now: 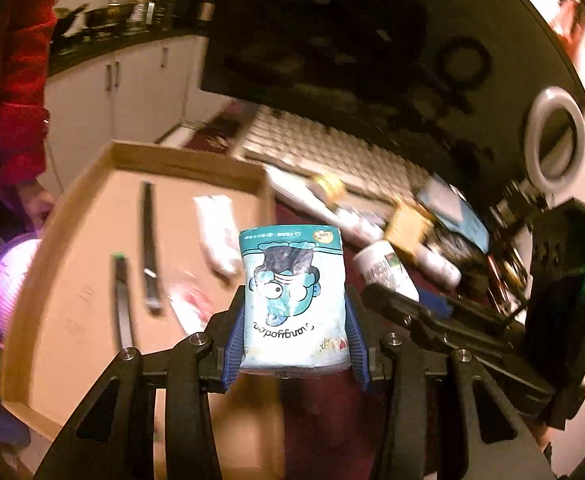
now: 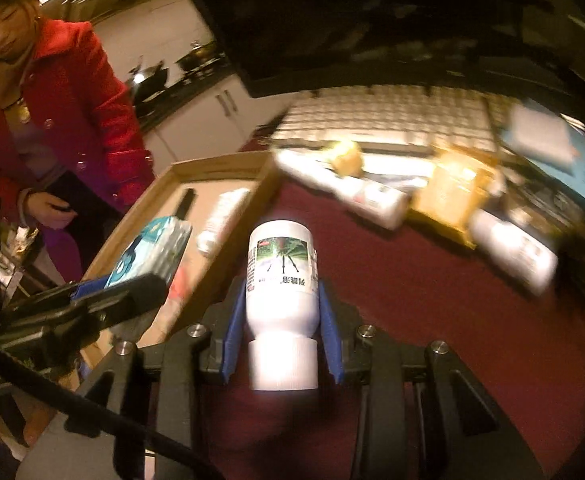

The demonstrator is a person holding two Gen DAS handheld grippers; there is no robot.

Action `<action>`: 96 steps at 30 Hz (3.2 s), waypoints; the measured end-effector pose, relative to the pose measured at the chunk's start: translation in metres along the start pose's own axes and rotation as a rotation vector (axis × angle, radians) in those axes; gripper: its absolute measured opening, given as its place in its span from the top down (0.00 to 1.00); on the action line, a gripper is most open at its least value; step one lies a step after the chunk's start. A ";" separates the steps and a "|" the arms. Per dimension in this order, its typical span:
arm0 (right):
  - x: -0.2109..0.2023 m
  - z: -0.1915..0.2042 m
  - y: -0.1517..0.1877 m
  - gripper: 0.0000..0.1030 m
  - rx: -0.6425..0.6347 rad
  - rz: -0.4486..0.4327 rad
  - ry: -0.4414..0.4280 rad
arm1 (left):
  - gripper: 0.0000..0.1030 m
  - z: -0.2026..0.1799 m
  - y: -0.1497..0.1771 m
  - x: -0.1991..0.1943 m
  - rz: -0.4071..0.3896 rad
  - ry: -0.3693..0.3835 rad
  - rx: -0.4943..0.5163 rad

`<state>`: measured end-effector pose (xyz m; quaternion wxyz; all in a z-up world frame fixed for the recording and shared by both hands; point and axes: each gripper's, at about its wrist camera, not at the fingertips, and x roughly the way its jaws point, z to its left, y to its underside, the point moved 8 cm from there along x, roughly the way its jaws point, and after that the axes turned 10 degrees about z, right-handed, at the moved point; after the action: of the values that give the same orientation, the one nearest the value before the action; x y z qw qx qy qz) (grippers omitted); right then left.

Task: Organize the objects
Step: 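Carry the pack in the left gripper to the tray while the right gripper carries the bottle there, then open the left gripper to drop the pack while the right gripper releases the bottle into the tray, then move both grippers back over the pile of bottles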

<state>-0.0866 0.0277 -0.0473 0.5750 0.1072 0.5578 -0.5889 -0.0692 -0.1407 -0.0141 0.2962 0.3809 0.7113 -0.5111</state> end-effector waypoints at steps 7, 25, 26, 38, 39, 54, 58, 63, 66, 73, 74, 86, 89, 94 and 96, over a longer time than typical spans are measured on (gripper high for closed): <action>0.041 0.039 -0.034 0.68 -0.051 0.039 -0.039 | 0.62 0.068 -0.033 -0.005 -0.031 -0.084 -0.097; 0.136 0.061 -0.093 0.68 -0.087 0.209 0.071 | 0.62 0.165 -0.065 0.052 0.124 -0.241 -0.202; 0.140 0.061 -0.093 0.68 -0.092 0.221 0.078 | 0.62 0.166 -0.065 0.055 0.137 -0.254 -0.200; 0.146 0.062 -0.094 0.68 -0.095 0.216 0.060 | 0.56 0.164 -0.061 0.072 0.170 -0.253 -0.184; 0.143 0.062 -0.096 0.67 -0.094 0.207 0.043 | 0.56 0.163 -0.061 0.071 0.169 -0.235 -0.188; 0.050 0.053 -0.064 0.37 -0.079 0.039 -0.035 | 0.43 0.063 -0.023 -0.010 -0.062 -0.084 -0.082; 0.024 0.031 -0.044 0.32 -0.040 0.006 -0.039 | 0.43 0.014 -0.007 -0.005 -0.043 -0.037 0.015; 0.002 -0.009 -0.019 0.32 0.031 -0.001 -0.013 | 0.43 -0.035 0.008 0.011 0.001 -0.007 0.101; -0.008 -0.032 -0.008 0.31 0.064 -0.007 0.013 | 0.43 -0.056 0.018 0.016 0.014 0.005 0.130; -0.029 -0.092 0.018 0.31 0.170 -0.021 0.077 | 0.43 -0.083 0.045 0.026 0.061 0.002 0.150; -0.031 -0.098 0.021 0.31 0.185 -0.023 0.081 | 0.43 -0.087 0.048 0.026 0.064 -0.002 0.157; -0.052 -0.131 0.039 0.31 0.249 -0.050 0.104 | 0.43 -0.111 0.062 0.036 0.095 -0.010 0.193; -0.051 -0.135 0.041 0.31 0.254 -0.046 0.109 | 0.43 -0.115 0.062 0.039 0.101 -0.008 0.200; -0.052 -0.140 0.040 0.31 0.260 -0.043 0.122 | 0.43 -0.114 0.062 0.043 0.106 -0.007 0.199; -0.053 -0.142 0.039 0.31 0.259 -0.043 0.128 | 0.43 -0.110 0.060 0.047 0.113 -0.003 0.182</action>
<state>-0.1120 0.1786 -0.0778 0.5068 0.2056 0.5149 -0.6601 -0.0472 -0.0134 -0.0488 0.2896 0.4450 0.6390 -0.5566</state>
